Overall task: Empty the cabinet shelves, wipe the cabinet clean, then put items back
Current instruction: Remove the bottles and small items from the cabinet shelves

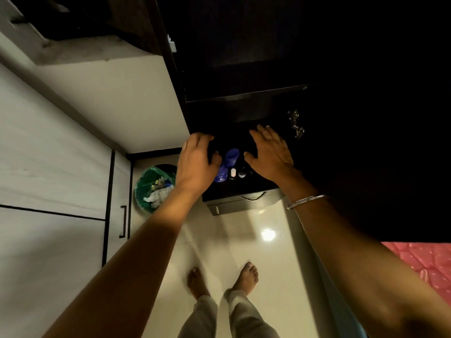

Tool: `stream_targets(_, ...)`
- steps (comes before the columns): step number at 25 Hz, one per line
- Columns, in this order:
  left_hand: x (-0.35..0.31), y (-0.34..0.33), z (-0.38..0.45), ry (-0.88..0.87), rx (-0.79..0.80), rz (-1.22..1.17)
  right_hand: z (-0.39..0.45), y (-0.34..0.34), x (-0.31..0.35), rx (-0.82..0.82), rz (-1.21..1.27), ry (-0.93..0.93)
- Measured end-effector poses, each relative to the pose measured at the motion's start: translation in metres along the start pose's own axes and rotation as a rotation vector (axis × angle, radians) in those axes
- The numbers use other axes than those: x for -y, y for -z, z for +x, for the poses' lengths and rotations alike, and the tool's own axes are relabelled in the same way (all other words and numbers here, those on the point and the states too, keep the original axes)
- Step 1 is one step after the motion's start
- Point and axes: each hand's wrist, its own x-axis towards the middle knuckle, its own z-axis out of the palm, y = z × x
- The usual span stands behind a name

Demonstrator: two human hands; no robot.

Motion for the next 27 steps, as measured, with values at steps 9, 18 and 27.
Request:
stream_targets(9,-0.02,0.028,-0.068,-0.062,0.051,0.099,-0.083,0.021,0.011,-0.025,-0.024,-0.07)
stream_targets(18,-0.03,0.022,-0.126,-0.066,0.031,-0.008,-0.154,0.015,0.014,-0.063,-0.05,-0.125)
stream_targets(27,-0.031,-0.068,-0.151,0.209,0.137,-0.165,-0.161,-0.059,-0.032,0.076,0.009,-0.132)
